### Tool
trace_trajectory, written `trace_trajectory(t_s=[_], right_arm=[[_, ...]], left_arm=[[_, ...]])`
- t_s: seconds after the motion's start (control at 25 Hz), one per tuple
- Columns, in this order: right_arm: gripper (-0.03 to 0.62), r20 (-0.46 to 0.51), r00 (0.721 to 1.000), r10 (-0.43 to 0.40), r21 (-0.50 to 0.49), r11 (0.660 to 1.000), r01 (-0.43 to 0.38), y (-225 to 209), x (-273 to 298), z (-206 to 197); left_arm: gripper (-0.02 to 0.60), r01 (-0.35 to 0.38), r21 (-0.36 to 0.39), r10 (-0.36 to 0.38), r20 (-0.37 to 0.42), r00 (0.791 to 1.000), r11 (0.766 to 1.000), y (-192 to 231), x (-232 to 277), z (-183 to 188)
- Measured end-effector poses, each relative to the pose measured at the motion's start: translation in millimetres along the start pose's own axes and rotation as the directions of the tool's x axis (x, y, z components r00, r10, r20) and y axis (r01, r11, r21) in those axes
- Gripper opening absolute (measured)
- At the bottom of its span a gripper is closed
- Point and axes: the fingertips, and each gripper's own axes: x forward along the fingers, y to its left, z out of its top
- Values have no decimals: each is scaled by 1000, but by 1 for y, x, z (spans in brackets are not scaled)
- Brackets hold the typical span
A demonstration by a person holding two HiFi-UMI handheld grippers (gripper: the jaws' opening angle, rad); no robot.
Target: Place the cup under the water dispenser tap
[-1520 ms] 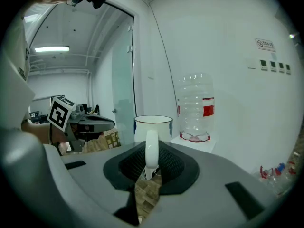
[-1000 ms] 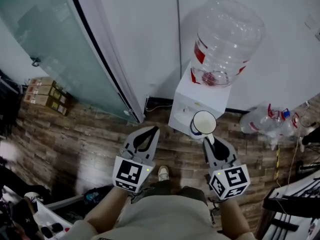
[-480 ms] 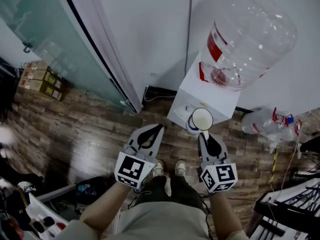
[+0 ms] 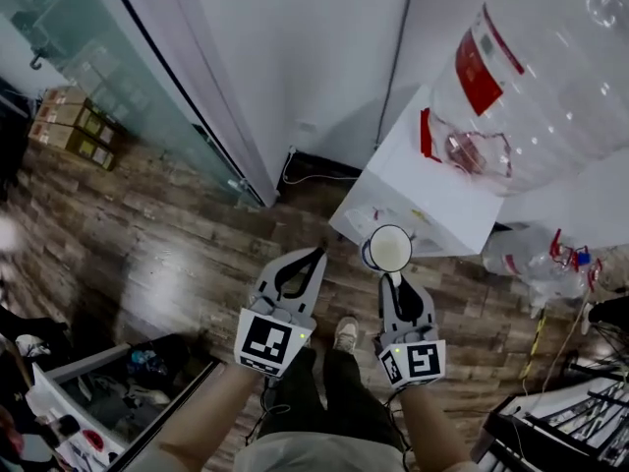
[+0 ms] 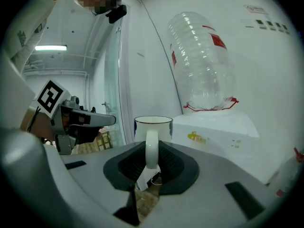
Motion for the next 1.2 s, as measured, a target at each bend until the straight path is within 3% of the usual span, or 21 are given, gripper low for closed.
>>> trace_trajectory(t_s=[0.4, 0.76, 1.2], right_arm=[[66, -65, 997, 32, -28, 999, -34, -19, 42, -105], [66, -127, 992, 26, -44, 999, -31, -44, 78, -192], [66, -142, 990, 3, -70, 997, -14, -79, 124, -248]], left_arm=[[6, -34, -20, 33, -33, 999, 999, 11, 50, -93], [6, -34, -98, 24, -98, 995, 995, 14, 86, -168], [6, -24, -139, 0, -171, 985, 990, 28, 131, -231]])
